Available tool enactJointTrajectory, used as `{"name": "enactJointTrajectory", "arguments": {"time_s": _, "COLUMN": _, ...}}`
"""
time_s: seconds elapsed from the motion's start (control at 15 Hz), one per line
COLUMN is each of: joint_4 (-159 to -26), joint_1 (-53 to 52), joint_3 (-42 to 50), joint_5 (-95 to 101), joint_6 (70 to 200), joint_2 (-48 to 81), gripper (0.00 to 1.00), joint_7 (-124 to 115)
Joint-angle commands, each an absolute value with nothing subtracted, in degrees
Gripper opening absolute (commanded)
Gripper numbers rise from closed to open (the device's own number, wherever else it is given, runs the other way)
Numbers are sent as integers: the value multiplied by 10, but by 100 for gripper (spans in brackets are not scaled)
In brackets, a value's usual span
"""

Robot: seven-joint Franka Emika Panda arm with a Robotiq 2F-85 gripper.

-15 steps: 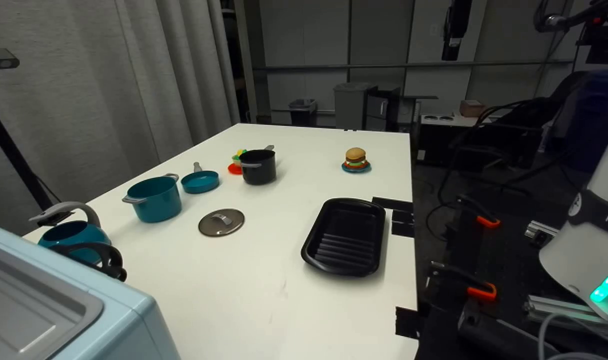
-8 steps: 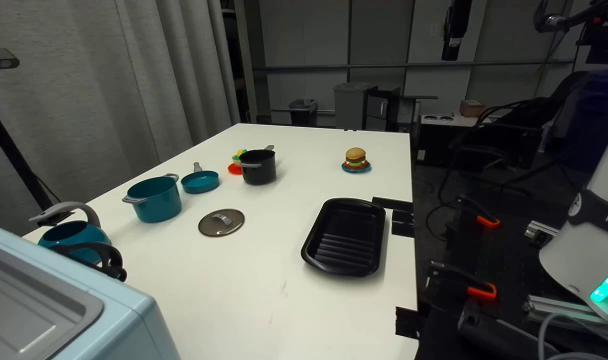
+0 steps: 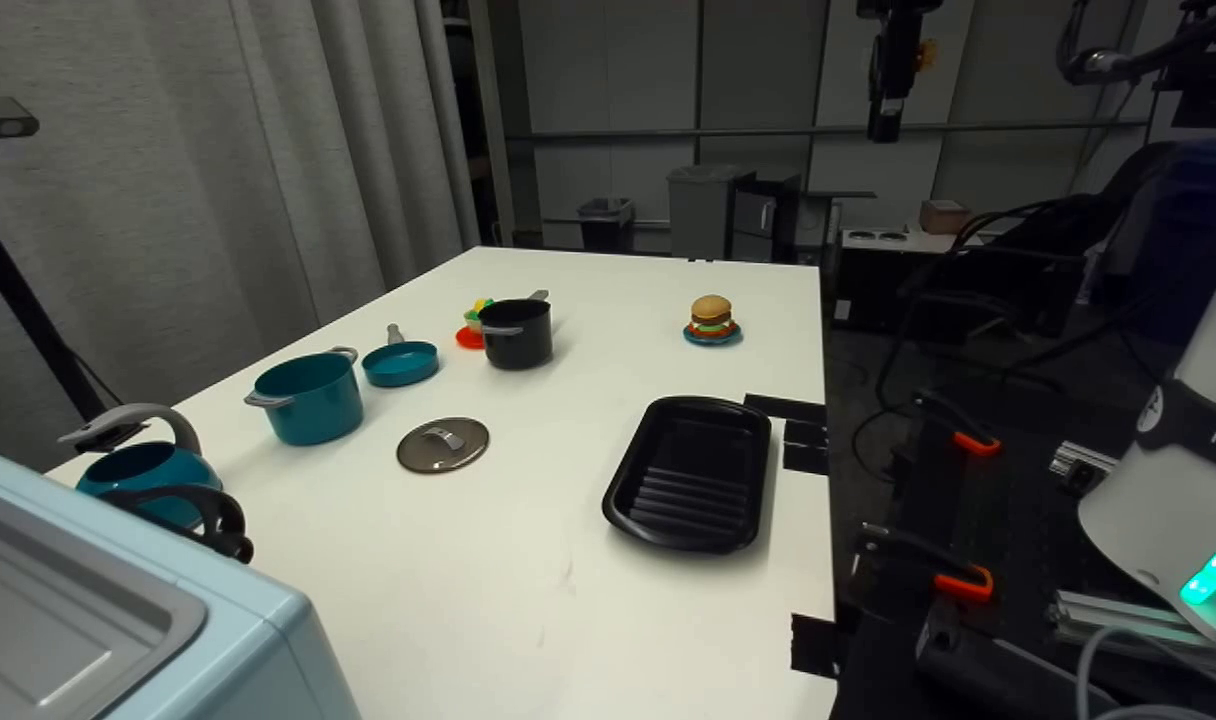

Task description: Put the lid on the black pot

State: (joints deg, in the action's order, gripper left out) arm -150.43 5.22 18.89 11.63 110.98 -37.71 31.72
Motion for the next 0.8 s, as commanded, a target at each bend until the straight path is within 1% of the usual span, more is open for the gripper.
{"name": "enactJointTrajectory", "arguments": {"time_s": 0.0, "joint_4": -1489, "joint_1": 29, "joint_3": 167, "joint_5": 97, "joint_6": 1149, "joint_2": -305, "gripper": 100, "joint_7": 305}}
{"name": "enactJointTrajectory", "arguments": {"time_s": 0.4, "joint_4": -1460, "joint_1": -8, "joint_3": 116, "joint_5": 59, "joint_6": 1216, "joint_2": -187, "gripper": 100, "joint_7": 288}}
{"name": "enactJointTrajectory", "arguments": {"time_s": 0.73, "joint_4": -1408, "joint_1": -23, "joint_3": 68, "joint_5": 26, "joint_6": 1258, "joint_2": -93, "gripper": 100, "joint_7": 255}}
